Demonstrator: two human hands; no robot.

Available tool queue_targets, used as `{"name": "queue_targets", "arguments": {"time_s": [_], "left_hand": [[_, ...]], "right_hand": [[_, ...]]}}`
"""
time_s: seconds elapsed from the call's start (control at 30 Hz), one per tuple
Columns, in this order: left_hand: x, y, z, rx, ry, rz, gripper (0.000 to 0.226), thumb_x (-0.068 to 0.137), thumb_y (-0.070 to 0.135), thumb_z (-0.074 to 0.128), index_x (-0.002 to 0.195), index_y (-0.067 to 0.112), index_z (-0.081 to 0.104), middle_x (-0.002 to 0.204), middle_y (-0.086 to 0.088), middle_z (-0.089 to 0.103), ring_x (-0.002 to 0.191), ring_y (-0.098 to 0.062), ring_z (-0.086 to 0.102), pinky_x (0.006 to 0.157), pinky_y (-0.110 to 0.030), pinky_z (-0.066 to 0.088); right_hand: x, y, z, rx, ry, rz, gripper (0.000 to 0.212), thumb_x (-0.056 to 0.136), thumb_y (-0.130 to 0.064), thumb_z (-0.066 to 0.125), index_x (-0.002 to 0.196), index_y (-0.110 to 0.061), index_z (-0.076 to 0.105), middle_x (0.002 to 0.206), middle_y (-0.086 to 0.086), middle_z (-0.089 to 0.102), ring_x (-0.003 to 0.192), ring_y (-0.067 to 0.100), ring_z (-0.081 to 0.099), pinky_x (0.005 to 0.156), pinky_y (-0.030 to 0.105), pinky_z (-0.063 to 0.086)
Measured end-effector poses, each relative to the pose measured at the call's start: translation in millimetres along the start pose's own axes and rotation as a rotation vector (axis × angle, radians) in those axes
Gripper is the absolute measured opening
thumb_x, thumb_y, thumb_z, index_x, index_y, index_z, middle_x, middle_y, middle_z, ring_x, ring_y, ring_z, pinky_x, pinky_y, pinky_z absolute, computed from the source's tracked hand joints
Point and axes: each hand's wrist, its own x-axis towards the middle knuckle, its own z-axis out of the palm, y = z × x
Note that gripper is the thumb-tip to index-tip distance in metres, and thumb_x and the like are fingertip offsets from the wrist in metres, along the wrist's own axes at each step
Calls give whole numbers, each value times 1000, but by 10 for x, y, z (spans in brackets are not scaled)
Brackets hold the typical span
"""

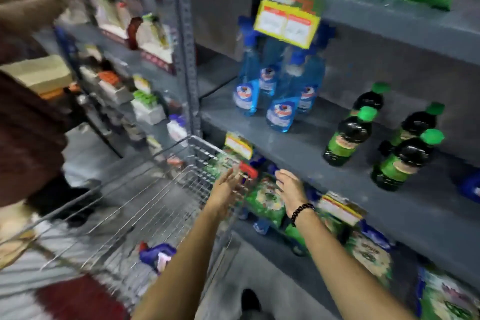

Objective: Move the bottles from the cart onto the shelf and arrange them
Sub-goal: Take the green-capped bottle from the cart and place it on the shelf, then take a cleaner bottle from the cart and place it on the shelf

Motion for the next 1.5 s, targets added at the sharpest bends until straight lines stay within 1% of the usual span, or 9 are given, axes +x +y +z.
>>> {"name": "queue_targets", "arguments": {"time_s": [0.27,0.37,0.5,0.6,0.7,0.77,0.93,1.13,1.5], "left_hand": [[-370,-749,-1663,-259,564,-206,35,94,16,45,128,6,47,110,-6,60,105,-18,58,86,-29,46],[-329,-1099,-2083,-446,680,-270,15,95,11,40,89,12,54,56,7,67,51,0,63,48,-11,48],[-164,-1516,-2387,-586,814,-429,44,94,30,43,132,8,42,140,-9,44,126,-25,45,96,-37,38],[109,-1965,-2511,-666,871,-507,51,96,36,37,141,12,31,152,-9,31,137,-30,31,104,-44,32],[325,-2266,-2481,-743,893,-538,45,98,38,30,131,11,43,140,-13,46,127,-29,44,101,-43,39],[461,-2377,-2434,-772,912,-536,35,99,30,26,92,13,56,92,-4,69,86,-15,64,73,-28,52],[646,-2431,-2332,-746,954,-506,36,98,19,30,69,15,52,59,1,59,43,-4,60,39,-15,47],[557,-2563,-2373,-610,941,-536,30,94,20,37,71,13,54,80,-8,60,71,-20,54,75,-39,49],[-100,-1646,-2211,-563,642,-259,21,92,25,48,109,15,56,91,-1,62,78,-16,55,62,-28,43]], "right_hand": [[56,879,1589,-506,-407,249,40,95,-14,45,133,-2,43,144,15,42,132,30,41,108,42,35],[206,1327,2023,-743,-522,335,44,96,-15,42,138,-3,36,145,14,40,135,31,37,108,42,33],[486,1976,2416,-985,-649,429,45,95,-24,44,136,-5,40,139,13,46,133,30,38,108,42,32],[723,2499,2597,-1080,-698,472,46,96,-27,41,136,-5,40,147,15,39,134,30,38,113,43,31],[895,2893,2621,-1166,-717,518,43,96,-29,39,127,0,49,135,20,52,124,34,49,106,44,38],[982,3093,2562,-1186,-773,526,40,96,-30,38,123,-4,54,125,14,59,114,32,56,99,41,45],[1108,3363,2413,-1190,-755,472,27,93,-35,43,93,-15,62,110,17,66,97,29,62,90,40,50],[1155,3454,2320,-1248,-888,450,34,91,-35,47,105,-6,59,114,23,66,101,36,64,91,50,51],[656,1953,2297,-948,-924,392,13,87,-14,59,99,-10,57,103,11,62,91,24,58,75,33,50]]}}
